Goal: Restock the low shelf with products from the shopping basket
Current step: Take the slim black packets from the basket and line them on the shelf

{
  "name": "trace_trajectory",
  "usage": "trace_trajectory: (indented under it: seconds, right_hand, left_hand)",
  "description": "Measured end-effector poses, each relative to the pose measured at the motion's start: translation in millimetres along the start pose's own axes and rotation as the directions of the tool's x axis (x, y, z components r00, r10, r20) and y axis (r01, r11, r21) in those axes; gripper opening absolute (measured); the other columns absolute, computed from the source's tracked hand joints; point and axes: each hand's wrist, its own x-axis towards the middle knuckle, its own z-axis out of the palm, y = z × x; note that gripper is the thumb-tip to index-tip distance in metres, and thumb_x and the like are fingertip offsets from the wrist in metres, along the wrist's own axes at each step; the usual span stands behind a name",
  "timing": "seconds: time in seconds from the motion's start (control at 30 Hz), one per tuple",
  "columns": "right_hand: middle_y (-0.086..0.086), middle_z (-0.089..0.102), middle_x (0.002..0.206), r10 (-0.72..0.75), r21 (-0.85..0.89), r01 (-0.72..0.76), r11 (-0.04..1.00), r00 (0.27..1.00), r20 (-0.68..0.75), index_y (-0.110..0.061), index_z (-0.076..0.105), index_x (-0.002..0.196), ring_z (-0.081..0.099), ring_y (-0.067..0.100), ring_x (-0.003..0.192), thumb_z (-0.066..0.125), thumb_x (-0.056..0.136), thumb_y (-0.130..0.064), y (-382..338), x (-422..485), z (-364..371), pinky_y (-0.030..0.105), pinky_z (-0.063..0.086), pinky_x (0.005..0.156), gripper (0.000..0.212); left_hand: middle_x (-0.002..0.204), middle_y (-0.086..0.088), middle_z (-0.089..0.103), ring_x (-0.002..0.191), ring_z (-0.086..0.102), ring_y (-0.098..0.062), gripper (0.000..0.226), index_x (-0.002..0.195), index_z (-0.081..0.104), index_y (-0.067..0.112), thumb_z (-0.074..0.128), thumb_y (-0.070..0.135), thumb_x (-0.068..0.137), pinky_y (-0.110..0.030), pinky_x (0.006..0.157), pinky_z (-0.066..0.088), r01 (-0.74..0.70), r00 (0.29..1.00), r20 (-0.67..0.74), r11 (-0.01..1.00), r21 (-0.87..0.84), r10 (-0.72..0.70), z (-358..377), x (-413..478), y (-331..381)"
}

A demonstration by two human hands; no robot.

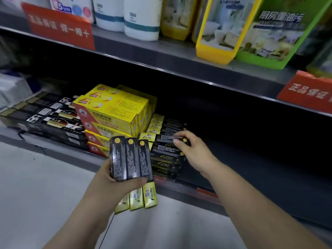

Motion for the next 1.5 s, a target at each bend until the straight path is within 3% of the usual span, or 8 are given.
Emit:
trace_trajectory:
  seconds: [0.2, 0.37, 0.47, 0.73, 0.87, 1.03, 1.23, 1.5]
  right_hand:
    - [-0.004, 0.047, 0.133, 0.025, -0.127, -0.014, 0.992, 0.996, 0.085, -0.039, 0.046, 0.120, 0.042, 0.019, 0.124, 0.073, 0.076, -0.039, 6, 0, 8, 0.041, 0.039, 0.105, 0.052]
    - [-0.004, 0.043, 0.136, 0.006, -0.239, 0.004, 0.971, 0.999, 0.042, -0.032, 0.046, 0.127, 0.035, 0.016, 0.128, 0.068, 0.080, -0.040, -5, -7, 7, 0.039, 0.034, 0.108, 0.053]
    - [-0.015, 0.041, 0.128, -0.214, -0.362, 0.187, 0.913, 0.976, -0.038, -0.040, 0.046, 0.122, 0.026, 0.001, 0.118, 0.055, 0.084, -0.051, -22, -28, 6, 0.027, 0.029, 0.100, 0.040]
    - [-0.005, 0.066, 0.112, -0.010, 0.265, -0.081, 0.961, 0.946, 0.323, -0.033, 0.034, 0.139, 0.067, 0.006, 0.094, 0.062, 0.088, -0.021, -48, -51, 18, 0.019, 0.054, 0.076, 0.060]
    - [-0.001, 0.070, 0.095, -0.038, 0.304, -0.059, 0.951, 0.952, 0.305, -0.045, 0.044, 0.129, 0.069, 0.013, 0.086, 0.071, 0.077, -0.010, -45, -47, 1, 0.027, 0.052, 0.077, 0.068]
    - [0.005, 0.065, 0.095, 0.026, 0.527, -0.020, 0.849, 1.000, -0.005, -0.019, 0.055, 0.096, 0.070, 0.008, 0.073, 0.078, 0.052, -0.024, -38, -28, -35, 0.022, 0.055, 0.062, 0.050]
    - [-0.003, 0.063, 0.098, 0.101, 0.413, 0.013, 0.911, 0.962, -0.253, -0.020, 0.054, 0.098, 0.063, 0.008, 0.086, 0.074, 0.078, -0.024, -23, 16, -31, 0.022, 0.054, 0.067, 0.028]
    - [0.003, 0.066, 0.099, 0.188, 0.179, -0.175, 0.968, 0.981, -0.056, -0.018, 0.061, 0.095, 0.062, 0.019, 0.094, 0.070, 0.080, -0.039, 0, 35, 6, 0.031, 0.049, 0.086, 0.028]
  left_hand:
    - [0.087, 0.004, 0.075, 0.086, 0.069, -0.020, 0.057, 0.101, 0.062, 0.025, 0.084, 0.003, 0.053, -0.035, 0.073, 0.050, 0.003, 0.999, -0.032, 0.996, -0.085, -0.006, 2, 6, -4]
    - [0.090, -0.001, 0.075, 0.084, 0.071, -0.024, 0.073, 0.105, 0.063, 0.019, 0.085, 0.013, 0.036, -0.042, 0.080, 0.053, 0.004, 1.000, 0.004, 0.990, -0.138, -0.004, 4, 1, 1]
    - [0.091, 0.000, 0.075, 0.086, 0.071, -0.023, 0.074, 0.107, 0.063, 0.020, 0.084, 0.016, 0.036, -0.042, 0.082, 0.053, 0.001, 0.999, 0.053, 0.990, -0.141, 0.007, 4, -3, 5]
    - [0.098, -0.007, 0.074, 0.090, 0.070, -0.027, 0.081, 0.114, 0.061, 0.016, 0.085, 0.020, 0.036, -0.046, 0.084, 0.054, -0.018, 0.976, 0.211, 0.988, -0.153, 0.050, 10, -10, 12]
    - [0.097, -0.005, 0.074, 0.091, 0.070, -0.024, 0.079, 0.112, 0.060, 0.019, 0.084, 0.025, 0.037, -0.043, 0.084, 0.053, -0.002, 0.979, 0.203, 0.988, -0.151, 0.033, 11, -8, 10]
    - [0.086, 0.002, 0.074, 0.074, 0.070, -0.013, 0.067, 0.105, 0.061, 0.026, 0.081, 0.026, 0.041, -0.030, 0.064, 0.051, 0.022, 0.992, 0.129, 0.985, -0.170, 0.001, 8, -4, 7]
    - [0.091, 0.002, 0.074, 0.084, 0.069, -0.018, 0.076, 0.111, 0.059, 0.026, 0.082, 0.029, 0.038, -0.035, 0.073, 0.053, 0.023, 0.994, 0.106, 0.987, -0.159, -0.006, 9, 0, 3]
    - [0.088, 0.006, 0.074, 0.077, 0.070, -0.011, 0.066, 0.107, 0.060, 0.026, 0.081, 0.023, 0.045, -0.027, 0.067, 0.053, 0.000, 0.989, 0.144, 0.985, -0.173, 0.025, 18, 1, -2]
